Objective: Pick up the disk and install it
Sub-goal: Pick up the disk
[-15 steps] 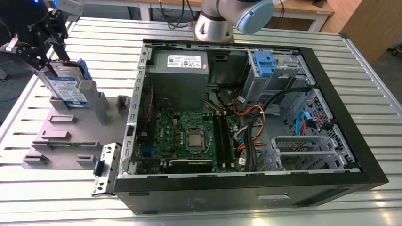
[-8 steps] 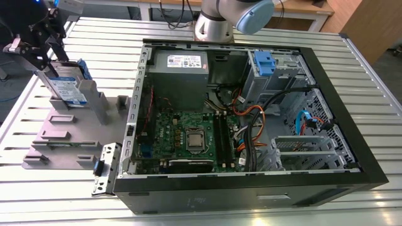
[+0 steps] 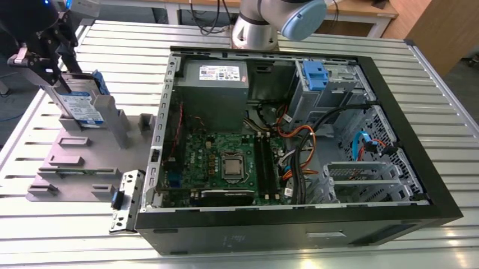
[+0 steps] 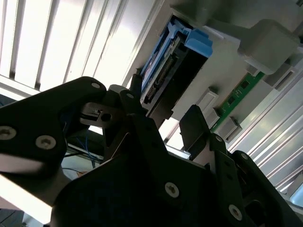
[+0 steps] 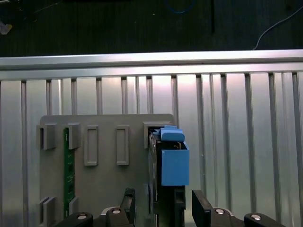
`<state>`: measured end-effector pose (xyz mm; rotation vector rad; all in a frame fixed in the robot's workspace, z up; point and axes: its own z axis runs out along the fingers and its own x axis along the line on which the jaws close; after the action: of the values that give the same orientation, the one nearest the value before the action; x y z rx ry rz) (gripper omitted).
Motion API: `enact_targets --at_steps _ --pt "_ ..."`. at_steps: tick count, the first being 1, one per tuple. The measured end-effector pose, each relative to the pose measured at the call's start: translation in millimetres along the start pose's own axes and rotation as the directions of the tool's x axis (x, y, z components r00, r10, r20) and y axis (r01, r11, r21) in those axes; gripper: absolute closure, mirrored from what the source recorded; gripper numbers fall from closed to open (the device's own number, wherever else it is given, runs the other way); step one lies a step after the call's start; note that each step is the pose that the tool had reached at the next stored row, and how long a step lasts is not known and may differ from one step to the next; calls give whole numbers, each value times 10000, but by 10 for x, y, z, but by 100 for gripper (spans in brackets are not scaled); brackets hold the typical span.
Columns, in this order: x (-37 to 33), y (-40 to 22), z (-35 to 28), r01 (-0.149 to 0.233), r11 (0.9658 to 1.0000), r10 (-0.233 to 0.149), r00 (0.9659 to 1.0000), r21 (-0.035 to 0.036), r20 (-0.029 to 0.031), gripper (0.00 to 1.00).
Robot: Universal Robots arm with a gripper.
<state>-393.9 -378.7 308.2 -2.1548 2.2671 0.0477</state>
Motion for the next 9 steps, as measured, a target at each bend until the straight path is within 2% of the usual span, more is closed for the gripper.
enact_targets --at_steps 9 --pt "1 -1 26 0 10000 0 10000 1 -1 41"
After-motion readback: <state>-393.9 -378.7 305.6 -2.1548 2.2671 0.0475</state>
